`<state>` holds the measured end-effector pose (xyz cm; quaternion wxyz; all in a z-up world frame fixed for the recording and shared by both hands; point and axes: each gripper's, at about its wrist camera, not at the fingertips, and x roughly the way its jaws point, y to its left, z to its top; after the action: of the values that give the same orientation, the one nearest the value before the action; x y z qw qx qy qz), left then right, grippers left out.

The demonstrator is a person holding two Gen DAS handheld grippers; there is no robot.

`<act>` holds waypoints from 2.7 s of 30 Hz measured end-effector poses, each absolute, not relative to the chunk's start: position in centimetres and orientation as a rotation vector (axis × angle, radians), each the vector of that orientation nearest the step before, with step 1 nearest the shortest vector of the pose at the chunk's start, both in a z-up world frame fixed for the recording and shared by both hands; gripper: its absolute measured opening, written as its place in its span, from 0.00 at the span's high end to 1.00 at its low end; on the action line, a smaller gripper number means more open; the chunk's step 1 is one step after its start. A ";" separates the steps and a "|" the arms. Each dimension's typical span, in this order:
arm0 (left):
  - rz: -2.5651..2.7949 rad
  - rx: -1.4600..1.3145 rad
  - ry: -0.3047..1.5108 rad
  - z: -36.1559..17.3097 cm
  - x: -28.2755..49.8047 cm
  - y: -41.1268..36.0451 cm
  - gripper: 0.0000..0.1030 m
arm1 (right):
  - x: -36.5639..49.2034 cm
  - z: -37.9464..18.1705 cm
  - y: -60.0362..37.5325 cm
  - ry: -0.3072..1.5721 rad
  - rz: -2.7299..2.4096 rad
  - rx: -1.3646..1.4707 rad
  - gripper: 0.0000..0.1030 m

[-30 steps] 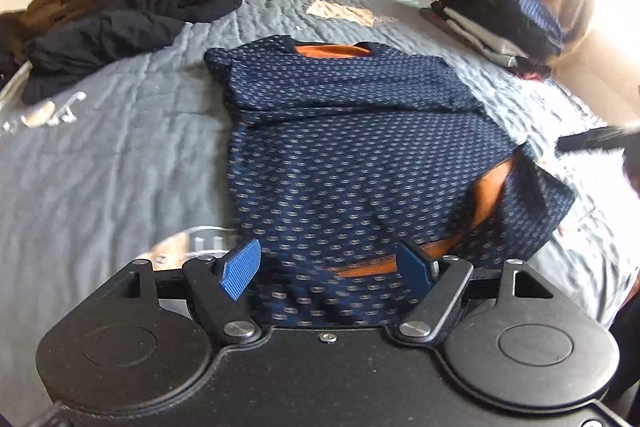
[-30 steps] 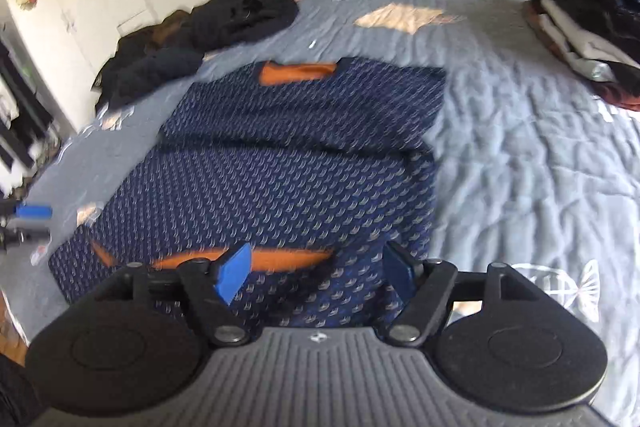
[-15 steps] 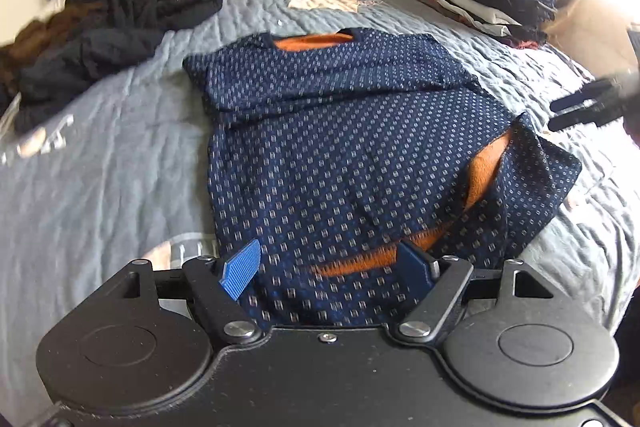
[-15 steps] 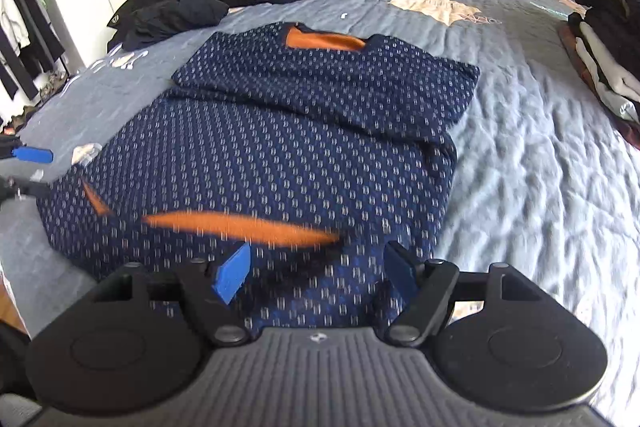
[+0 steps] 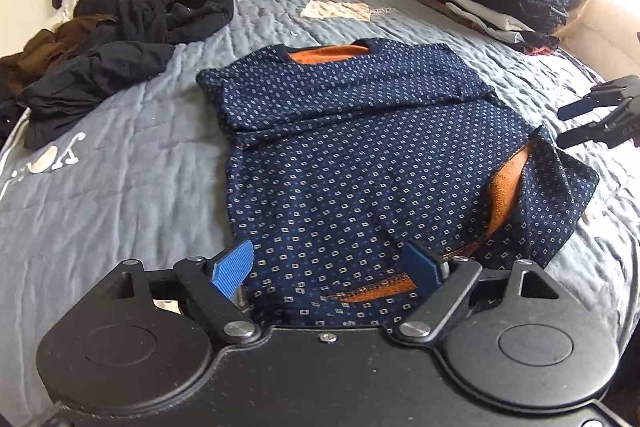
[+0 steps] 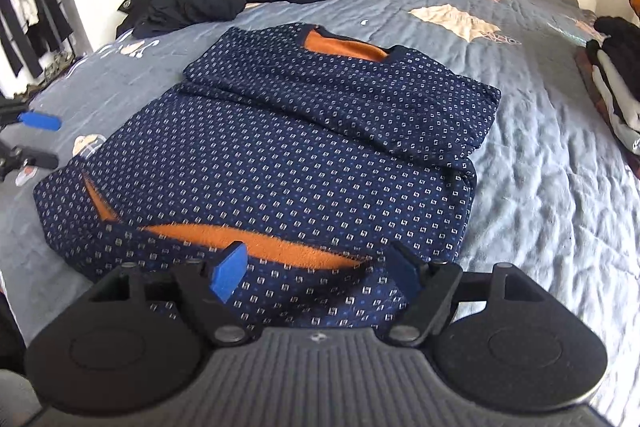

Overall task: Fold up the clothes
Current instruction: 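Grasp the folded shirt edge with both grippers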

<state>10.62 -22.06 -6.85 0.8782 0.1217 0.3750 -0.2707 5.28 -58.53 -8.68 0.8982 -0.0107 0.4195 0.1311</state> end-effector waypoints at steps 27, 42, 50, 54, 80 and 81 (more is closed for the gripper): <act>-0.457 0.206 0.792 -7.1 9.8 -21.3 0.14 | 4.1 -5.9 -56.8 0.792 0.282 0.079 0.22; -0.545 0.262 0.836 -9.0 10.9 -20.2 0.16 | 5.7 -6.5 -55.1 0.848 0.328 -0.024 0.21; -0.575 0.263 0.877 -10.3 11.7 -18.3 0.35 | 5.9 -7.2 -55.5 0.866 0.318 -0.026 0.21; -0.599 0.281 0.898 -10.9 12.0 -18.8 0.48 | 6.0 -7.4 -55.3 0.870 0.326 -0.034 0.21; -0.664 0.299 1.001 -13.3 12.5 -21.5 0.75 | 5.1 -8.0 -58.1 0.876 0.274 -0.023 0.21; -0.663 0.301 1.000 -13.3 12.5 -21.6 0.71 | 5.0 -8.1 -58.6 0.880 0.265 -0.017 0.21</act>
<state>12.48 -21.62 -13.28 0.8147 0.1409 0.4688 -0.3108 5.02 -58.60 -8.14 0.8963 -0.0083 0.4245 0.1280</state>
